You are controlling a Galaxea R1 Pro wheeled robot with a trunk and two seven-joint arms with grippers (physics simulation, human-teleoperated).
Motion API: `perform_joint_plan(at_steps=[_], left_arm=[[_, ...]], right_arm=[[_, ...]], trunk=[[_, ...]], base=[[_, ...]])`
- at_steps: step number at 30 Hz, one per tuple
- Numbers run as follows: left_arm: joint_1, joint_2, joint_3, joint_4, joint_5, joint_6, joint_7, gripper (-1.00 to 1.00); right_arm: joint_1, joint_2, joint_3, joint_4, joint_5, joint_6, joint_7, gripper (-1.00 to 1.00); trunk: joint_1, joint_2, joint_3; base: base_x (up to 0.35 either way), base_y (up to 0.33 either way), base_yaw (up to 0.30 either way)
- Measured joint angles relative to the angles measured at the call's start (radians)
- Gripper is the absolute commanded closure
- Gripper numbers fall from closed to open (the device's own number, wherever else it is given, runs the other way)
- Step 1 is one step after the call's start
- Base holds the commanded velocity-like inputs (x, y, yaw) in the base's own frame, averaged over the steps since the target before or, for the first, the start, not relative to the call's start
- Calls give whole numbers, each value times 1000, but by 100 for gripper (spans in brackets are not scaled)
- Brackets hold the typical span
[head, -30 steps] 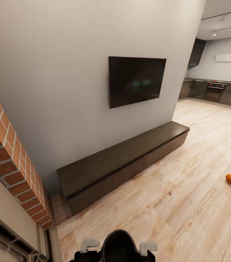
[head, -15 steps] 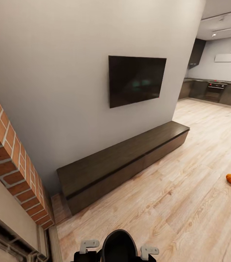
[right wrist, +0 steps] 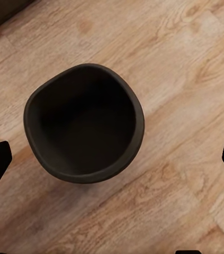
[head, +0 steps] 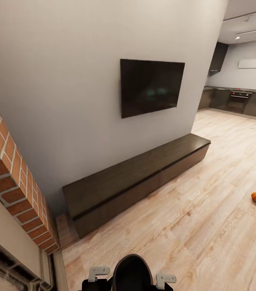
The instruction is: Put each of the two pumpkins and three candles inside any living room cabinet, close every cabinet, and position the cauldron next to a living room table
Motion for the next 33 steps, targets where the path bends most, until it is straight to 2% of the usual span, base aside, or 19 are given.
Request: perform_joint_plan(at_steps=[33], left_arm=[[0, -1, -1, 0, -2, -1, 0, -100]], right_arm=[[0, 2, 0, 14, -2, -21, 0, -100]], trunk=[[127, -231, -103]], base=[[0, 0, 0]])
